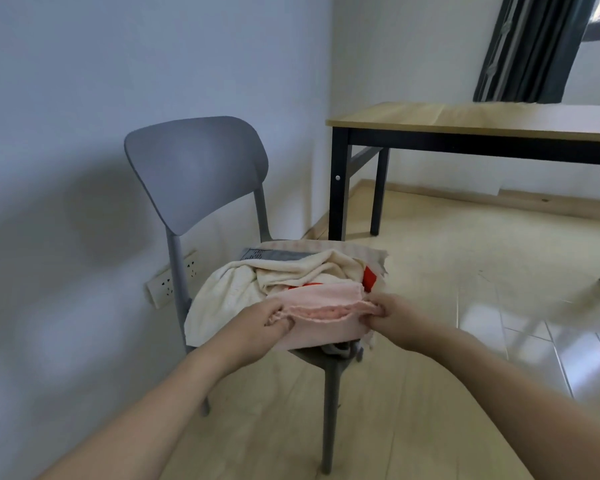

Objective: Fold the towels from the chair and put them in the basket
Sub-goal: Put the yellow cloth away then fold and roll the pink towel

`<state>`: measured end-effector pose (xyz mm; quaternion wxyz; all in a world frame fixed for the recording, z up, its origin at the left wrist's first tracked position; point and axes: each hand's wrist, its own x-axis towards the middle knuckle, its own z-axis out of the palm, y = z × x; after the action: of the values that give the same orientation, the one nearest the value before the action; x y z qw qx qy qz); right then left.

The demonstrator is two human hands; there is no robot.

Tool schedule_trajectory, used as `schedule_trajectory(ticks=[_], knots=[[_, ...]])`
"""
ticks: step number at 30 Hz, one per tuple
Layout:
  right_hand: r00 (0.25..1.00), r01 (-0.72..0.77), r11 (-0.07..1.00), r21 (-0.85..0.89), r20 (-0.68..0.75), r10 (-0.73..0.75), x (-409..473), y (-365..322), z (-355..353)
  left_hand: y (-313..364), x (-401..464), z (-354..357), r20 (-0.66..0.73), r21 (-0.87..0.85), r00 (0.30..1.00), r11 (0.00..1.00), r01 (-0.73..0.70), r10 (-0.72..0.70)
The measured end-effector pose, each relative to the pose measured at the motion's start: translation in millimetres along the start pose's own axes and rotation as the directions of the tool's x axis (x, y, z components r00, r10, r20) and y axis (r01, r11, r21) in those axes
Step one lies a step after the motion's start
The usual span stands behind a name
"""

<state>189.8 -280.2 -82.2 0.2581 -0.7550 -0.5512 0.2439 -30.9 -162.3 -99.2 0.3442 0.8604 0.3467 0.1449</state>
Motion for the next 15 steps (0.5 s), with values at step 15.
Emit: schedule_trajectory(ticks=[15], knots=[[0.953, -0.261, 0.907, 0.331, -0.064, 0.298, 75.6, -13.4, 12.1, -12.9, 69.3, 21.6, -0.381, -0.154, 0.850, 0.932, 0.329, -0.363]])
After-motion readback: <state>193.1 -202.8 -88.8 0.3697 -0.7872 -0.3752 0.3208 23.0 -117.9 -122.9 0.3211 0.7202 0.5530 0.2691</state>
